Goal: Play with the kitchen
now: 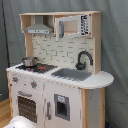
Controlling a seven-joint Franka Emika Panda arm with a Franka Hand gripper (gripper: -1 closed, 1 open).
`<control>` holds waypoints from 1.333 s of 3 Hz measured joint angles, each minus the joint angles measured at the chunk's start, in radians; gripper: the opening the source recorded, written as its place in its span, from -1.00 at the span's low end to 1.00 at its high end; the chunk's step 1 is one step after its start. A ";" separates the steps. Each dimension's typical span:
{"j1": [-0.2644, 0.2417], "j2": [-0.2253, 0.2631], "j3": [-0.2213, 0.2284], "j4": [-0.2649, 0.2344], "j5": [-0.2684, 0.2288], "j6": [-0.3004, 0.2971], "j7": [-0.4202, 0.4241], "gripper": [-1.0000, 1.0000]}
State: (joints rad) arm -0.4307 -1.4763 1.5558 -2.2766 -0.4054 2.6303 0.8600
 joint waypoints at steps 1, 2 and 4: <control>0.000 0.000 0.019 0.000 0.000 -0.019 0.105 1.00; -0.001 -0.001 0.044 0.000 0.000 -0.039 0.205 1.00; -0.094 -0.004 0.059 -0.003 -0.035 -0.041 0.317 1.00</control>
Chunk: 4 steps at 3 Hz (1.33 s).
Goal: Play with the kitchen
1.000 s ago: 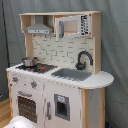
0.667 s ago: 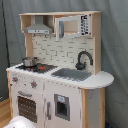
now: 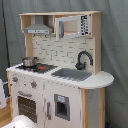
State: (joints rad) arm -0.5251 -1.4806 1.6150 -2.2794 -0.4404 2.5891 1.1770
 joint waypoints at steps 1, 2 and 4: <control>-0.056 0.000 0.004 -0.028 -0.042 0.073 0.000 1.00; -0.081 -0.004 0.017 -0.083 -0.049 0.156 0.002 1.00; -0.110 -0.006 0.059 -0.173 -0.049 0.334 0.026 1.00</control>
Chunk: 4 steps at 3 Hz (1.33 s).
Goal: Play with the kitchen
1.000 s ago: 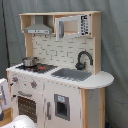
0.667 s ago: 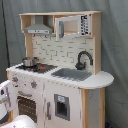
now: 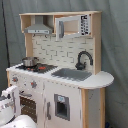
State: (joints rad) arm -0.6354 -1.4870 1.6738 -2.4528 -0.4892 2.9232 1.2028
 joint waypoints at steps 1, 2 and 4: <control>-0.051 -0.011 0.000 0.001 0.000 0.098 0.000 1.00; -0.100 -0.019 -0.030 0.009 0.000 0.181 -0.016 1.00; -0.179 -0.022 -0.032 0.022 0.001 0.302 0.002 1.00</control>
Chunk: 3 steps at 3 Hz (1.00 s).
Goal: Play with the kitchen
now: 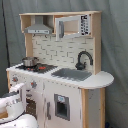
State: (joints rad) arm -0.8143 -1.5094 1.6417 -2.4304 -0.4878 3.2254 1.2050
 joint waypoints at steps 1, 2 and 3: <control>-0.001 0.000 0.000 0.001 0.000 0.000 0.000 -1.00; 0.064 -0.001 0.014 0.017 0.001 -0.112 0.042 -1.00; 0.132 0.000 0.025 0.010 0.001 -0.186 0.065 -1.00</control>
State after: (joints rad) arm -0.6821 -1.5091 1.6666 -2.4207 -0.4871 3.0393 1.2696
